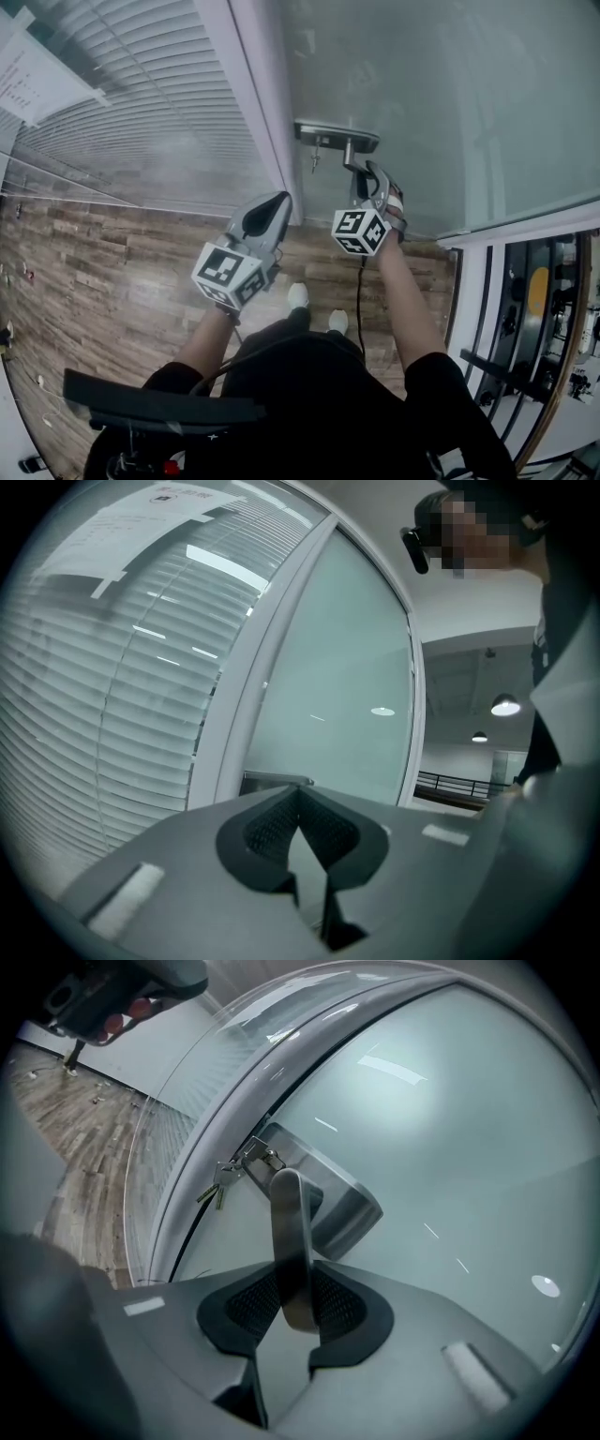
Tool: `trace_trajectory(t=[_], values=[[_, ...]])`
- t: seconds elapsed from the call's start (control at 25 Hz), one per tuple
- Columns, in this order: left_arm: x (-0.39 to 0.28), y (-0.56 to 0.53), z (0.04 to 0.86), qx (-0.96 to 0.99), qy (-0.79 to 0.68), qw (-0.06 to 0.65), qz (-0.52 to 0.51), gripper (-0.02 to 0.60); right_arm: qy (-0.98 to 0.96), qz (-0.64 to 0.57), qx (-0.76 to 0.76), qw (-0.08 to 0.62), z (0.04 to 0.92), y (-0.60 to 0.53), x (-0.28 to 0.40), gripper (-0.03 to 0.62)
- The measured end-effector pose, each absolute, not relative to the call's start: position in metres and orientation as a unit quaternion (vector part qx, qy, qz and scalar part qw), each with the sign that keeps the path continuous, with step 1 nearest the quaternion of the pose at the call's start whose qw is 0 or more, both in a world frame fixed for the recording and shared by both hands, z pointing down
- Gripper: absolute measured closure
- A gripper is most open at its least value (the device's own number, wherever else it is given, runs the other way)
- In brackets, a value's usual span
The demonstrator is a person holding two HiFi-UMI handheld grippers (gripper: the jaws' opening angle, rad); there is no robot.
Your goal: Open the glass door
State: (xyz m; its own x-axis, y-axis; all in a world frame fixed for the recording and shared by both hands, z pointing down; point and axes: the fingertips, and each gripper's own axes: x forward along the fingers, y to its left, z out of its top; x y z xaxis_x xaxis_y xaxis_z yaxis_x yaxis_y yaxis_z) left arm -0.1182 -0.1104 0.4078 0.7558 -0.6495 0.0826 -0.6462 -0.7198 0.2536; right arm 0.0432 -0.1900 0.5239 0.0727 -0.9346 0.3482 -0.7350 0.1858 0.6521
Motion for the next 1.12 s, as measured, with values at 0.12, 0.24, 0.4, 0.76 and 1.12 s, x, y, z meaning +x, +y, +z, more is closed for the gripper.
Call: trace_trajectory(t=[0.12,0.24,0.4,0.76,1.12], values=[[-0.117,-0.112,0.409,0.927,-0.349,0.138,-0.008,0.580,-0.672,-0.127,0.616,0.391,0.525,-0.193,0.043,0.510],[-0.118,-0.114,0.410,0.926,-0.350,0.138,-0.008,0.580,-0.675,-0.127,0.610,0.395,0.525,-0.199,0.044,0.510],[-0.118,-0.117,0.409,0.927,-0.349,0.134,-0.010,0.580,-0.671,-0.127,0.610,0.402,0.526,-0.206,0.048,0.510],[-0.109,-0.130,0.399,0.937,-0.325,0.128,-0.016,0.580,-0.662,-0.126,0.609,0.417,0.527,-0.229,0.054,0.508],[-0.109,-0.139,0.391,0.943,-0.306,0.125,-0.022,0.580,-0.651,-0.119,0.608,0.439,0.526,-0.254,0.065,0.508]])
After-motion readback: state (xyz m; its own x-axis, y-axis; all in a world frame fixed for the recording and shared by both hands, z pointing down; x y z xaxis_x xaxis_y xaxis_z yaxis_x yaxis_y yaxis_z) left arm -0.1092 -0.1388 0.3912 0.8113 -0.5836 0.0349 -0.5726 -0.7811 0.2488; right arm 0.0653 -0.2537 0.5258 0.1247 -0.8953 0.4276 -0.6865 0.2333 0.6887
